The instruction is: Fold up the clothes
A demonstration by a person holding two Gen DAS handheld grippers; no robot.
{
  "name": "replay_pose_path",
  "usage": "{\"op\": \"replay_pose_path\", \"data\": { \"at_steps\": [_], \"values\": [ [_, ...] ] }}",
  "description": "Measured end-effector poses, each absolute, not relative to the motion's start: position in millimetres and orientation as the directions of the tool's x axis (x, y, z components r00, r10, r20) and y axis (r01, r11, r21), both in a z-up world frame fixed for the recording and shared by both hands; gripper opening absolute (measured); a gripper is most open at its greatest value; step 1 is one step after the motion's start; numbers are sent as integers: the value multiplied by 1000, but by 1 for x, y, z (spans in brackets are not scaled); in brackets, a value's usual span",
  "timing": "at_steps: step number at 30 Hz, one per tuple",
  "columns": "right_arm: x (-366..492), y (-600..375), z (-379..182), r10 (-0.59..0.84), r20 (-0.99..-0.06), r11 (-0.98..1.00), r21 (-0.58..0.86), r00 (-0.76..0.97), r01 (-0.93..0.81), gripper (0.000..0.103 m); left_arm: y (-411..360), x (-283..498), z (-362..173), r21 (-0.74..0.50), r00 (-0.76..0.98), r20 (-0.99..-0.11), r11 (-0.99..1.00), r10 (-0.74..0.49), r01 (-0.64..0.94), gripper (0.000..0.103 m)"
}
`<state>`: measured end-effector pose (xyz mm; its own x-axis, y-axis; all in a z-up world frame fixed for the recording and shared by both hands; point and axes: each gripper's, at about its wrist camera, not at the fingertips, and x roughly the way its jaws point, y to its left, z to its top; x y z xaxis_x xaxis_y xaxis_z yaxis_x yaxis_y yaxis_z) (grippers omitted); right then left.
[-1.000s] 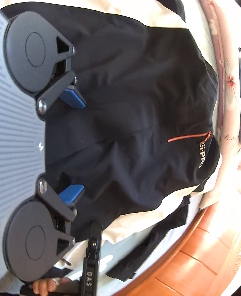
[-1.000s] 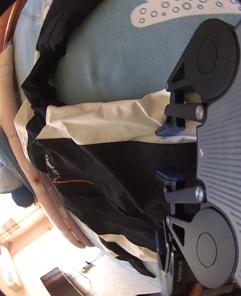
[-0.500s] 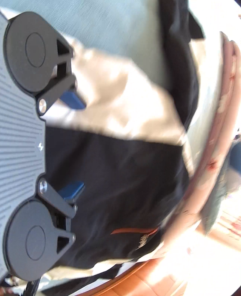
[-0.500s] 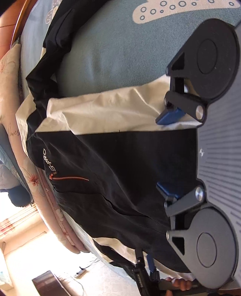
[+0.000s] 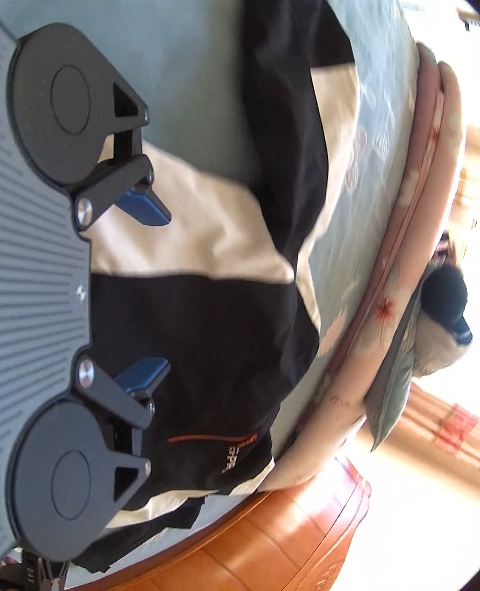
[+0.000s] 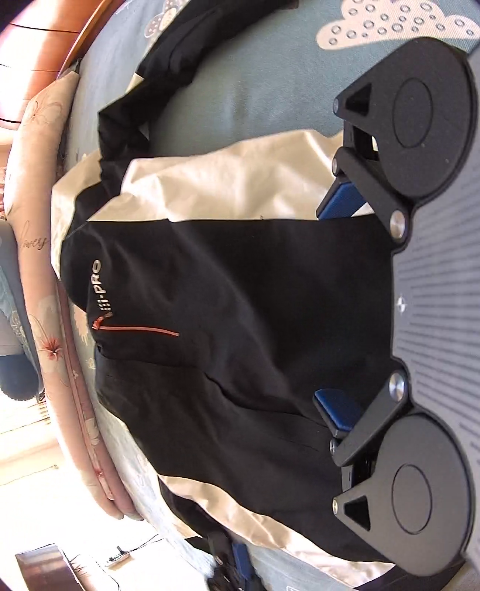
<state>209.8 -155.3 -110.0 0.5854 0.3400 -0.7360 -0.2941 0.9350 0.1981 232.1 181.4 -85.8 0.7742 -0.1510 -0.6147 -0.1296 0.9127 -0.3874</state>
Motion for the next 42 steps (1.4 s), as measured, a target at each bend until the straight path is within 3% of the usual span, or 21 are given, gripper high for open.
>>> {"op": "replay_pose_path", "data": {
  "at_steps": [3, 7, 11, 15, 19, 22, 26, 34, 42],
  "values": [
    [207, -158, -105, 320, -734, 941, 175, 598, -290, 99, 178, 266, -109, -363, 724, -678, 914, -125, -183, 78],
    [207, -174, -107, 299, -748, 951, 180, 593, -251, 99, 181, 264, -116, -194, 723, -691, 960, 12, -201, 65],
    [204, -194, -110, 267, -752, 963, 183, 603, -197, 99, 177, 249, -100, -45, 662, -736, 965, 142, -257, 69],
    [197, -208, -110, 269, -745, 963, 215, 610, -162, 99, 160, 200, -75, -182, 703, -707, 980, -71, -85, 78],
    [189, -209, -110, 282, -741, 959, 232, 609, -163, 99, 126, 159, -84, -297, 620, -732, 951, -282, 82, 79],
    [181, -209, -105, 314, -729, 949, 258, 609, -180, 99, 122, 135, -100, -267, 559, -791, 962, -250, 52, 79],
    [168, -214, -95, 344, -700, 938, 283, 626, -199, 99, 137, 100, -105, -170, 507, -855, 983, -111, -71, 79],
    [157, -224, -99, 363, -701, 929, 324, 613, -180, 100, 137, 74, -93, -16, 464, -885, 994, 38, -112, 79],
    [151, -250, -101, 333, -694, 934, 337, 638, -121, 99, 66, 116, -55, -81, 584, -804, 994, -111, 78, 81]
  ]
}}
